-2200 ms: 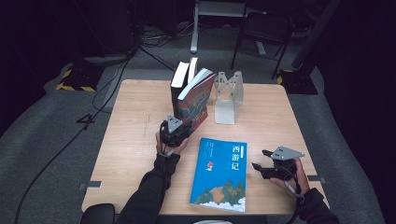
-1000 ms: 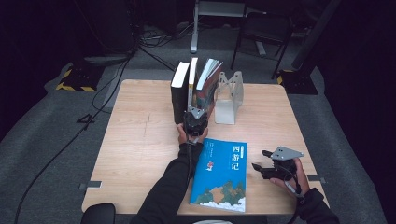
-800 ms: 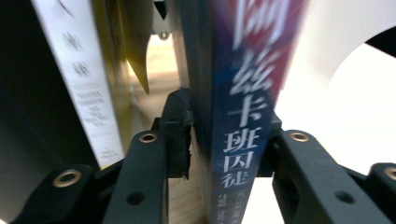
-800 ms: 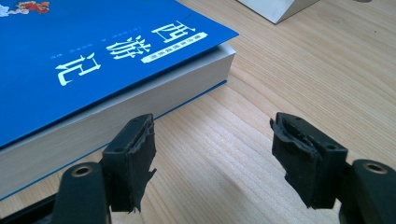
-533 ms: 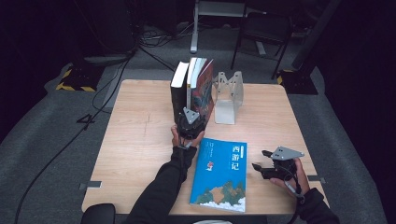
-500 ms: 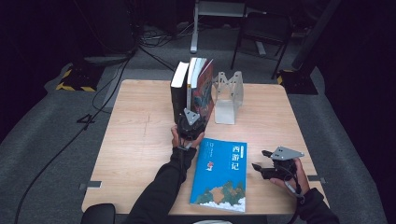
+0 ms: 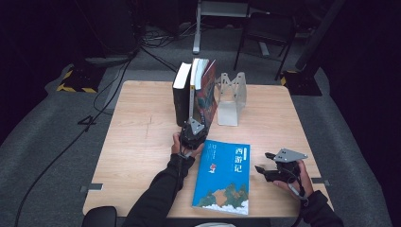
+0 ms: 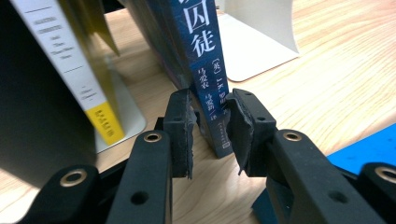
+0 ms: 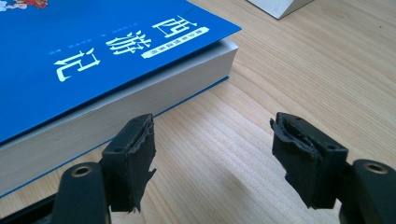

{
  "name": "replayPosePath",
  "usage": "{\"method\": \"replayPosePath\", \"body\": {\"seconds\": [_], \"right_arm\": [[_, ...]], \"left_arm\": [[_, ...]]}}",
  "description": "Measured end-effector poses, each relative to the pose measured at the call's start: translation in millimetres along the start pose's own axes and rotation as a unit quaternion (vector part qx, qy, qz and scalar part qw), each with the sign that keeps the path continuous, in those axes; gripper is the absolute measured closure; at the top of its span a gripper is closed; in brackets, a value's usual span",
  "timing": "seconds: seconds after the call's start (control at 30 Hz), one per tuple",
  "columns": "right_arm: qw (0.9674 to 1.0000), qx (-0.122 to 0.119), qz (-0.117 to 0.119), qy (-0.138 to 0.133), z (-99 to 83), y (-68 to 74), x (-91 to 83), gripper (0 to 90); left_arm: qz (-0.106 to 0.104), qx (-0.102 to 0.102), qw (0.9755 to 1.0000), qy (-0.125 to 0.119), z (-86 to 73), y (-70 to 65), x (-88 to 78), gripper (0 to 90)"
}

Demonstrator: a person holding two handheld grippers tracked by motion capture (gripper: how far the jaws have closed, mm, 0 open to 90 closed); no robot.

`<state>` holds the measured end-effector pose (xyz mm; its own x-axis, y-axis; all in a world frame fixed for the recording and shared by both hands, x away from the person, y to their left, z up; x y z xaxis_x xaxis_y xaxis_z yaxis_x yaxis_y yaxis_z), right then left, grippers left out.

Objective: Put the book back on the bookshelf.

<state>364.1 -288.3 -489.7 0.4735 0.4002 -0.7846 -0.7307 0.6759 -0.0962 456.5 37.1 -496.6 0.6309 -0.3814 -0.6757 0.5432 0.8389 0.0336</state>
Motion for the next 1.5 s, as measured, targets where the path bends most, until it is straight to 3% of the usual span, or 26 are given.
{"method": "replayPosePath", "body": {"seconds": [0.13, 0.2, 0.3, 0.33, 0.43, 0.53, 0.73, 0.97, 1.1, 1.13, 1.4, 1.5], "right_arm": [[1.0, -0.001, 0.0, 0.001, 0.2, 0.4, 0.4, 30.2], [1.0, -0.002, 0.0, 0.0, 0.2, 0.8, 0.1, 30.1], [1.0, 0.0, 0.001, -0.003, -0.2, -0.1, -0.8, 30.2], [1.0, 0.001, 0.0, -0.003, -0.4, -0.3, -1.0, 30.2], [1.0, 0.0, 0.002, -0.005, -0.9, -0.5, -1.7, 30.2], [1.0, 0.0, 0.001, -0.005, -0.6, -0.3, -1.7, 30.2], [1.0, -0.001, 0.0, -0.002, -0.1, 0.5, -1.2, 30.2], [1.0, 0.0, 0.001, -0.004, -0.5, -0.3, -1.8, 30.2], [1.0, -0.001, -0.001, -0.003, -0.3, 0.3, -1.9, 30.2], [1.0, -0.001, -0.002, -0.003, -0.2, 0.2, -1.8, 30.2], [1.0, -0.004, -0.003, -0.001, 0.1, 0.6, -2.2, 30.2], [1.0, -0.005, -0.004, 0.001, 0.2, 0.6, -1.7, 30.2]], "left_arm": [[0.002, 0.0, 1.0, 0.002, 6.4, -5.9, 6.3, 70.5], [0.004, 0.008, 0.9999, 0.005, 11.2, -10.2, 11.3, 79.3], [0.01, 0.019, 0.9998, 0.004, 18.1, -14.7, 18.0, 84.1], [0.005, 0.01, 0.9999, 0.004, 20.3, -13.7, 19.7, 83.8], [0.016, 0.005, 0.9998, 0.006, 21.7, -12.9, 21.8, 84.0], [0.008, -0.02, 0.9997, 0.007, 22.5, -8.9, 22.7, 83.6], [0.017, -0.02, 0.9996, 0.014, 26.5, -7.2, 24.7, 83.1], [0.011, -0.032, 0.9993, 0.014, 25.3, -2.8, 22.4, 80.1], [0.005, -0.024, 0.9996, 0.016, 24.8, 0.2, 18.2, 78.4], [-0.008, -0.016, 0.9998, 0.011, 24.8, 0.2, 16.0, 76.2], [-0.02, 0.021, 0.9995, 0.009, 27.8, -7.2, 4.3, 72.9], [-0.026, 0.045, 0.9986, 0.011, 28.8, -13.7, -0.7, 71.0]]}}
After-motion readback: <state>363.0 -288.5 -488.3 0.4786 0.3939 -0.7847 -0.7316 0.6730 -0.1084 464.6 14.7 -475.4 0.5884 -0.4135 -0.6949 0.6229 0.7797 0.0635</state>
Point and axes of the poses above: each handheld gripper's, and its own axes: x roughly forward along the jaws, z roughly out of its top, y roughly to its left, the point moved 1 cm from there along x, roughly forward along the jaws, and after that the axes turned 13 degrees about y, right-handed, at the moved point
